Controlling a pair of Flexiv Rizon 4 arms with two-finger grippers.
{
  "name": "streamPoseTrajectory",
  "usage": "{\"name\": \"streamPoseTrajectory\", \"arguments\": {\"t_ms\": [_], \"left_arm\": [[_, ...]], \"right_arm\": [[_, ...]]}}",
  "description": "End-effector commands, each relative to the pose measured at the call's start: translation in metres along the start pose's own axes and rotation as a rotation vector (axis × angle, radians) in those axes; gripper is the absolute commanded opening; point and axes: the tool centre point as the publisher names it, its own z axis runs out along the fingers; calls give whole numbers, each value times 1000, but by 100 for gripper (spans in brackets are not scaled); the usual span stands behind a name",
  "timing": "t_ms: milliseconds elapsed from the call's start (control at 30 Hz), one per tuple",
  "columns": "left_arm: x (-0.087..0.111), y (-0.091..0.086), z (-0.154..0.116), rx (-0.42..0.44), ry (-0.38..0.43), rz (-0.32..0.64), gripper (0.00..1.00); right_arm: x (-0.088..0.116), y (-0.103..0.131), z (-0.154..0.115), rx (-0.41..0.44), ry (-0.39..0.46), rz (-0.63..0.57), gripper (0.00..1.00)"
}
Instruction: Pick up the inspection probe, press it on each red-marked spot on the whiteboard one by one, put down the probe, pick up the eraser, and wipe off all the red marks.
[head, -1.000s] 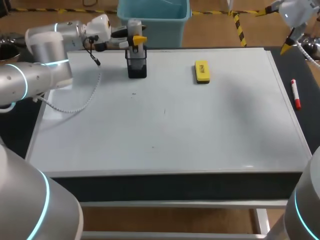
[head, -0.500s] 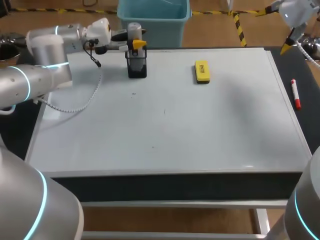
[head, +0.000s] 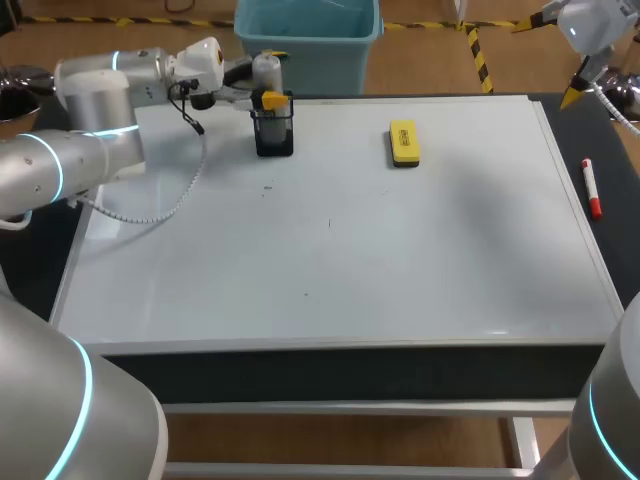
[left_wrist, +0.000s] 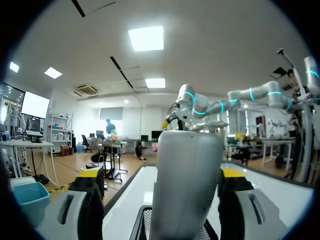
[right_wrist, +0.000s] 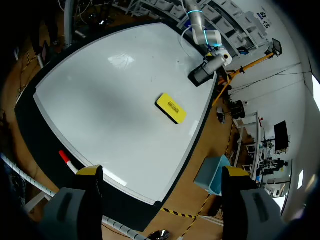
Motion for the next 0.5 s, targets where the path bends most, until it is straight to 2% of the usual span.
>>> {"name": "streamPoseTrajectory", "arguments": {"t_ms": [33,300,500], "left_arm": [[3,-3,0,-11,-2,3,100],[6,-13,-12,-104,-53,37,100],[7,-23,-31,-227,-124,70,100]], "right_arm": [[0,-1,-1,0,4,-3,100],[0,-1,-1,0,4,-3,100],[0,-1,-1,0,4,-3,100]]}}
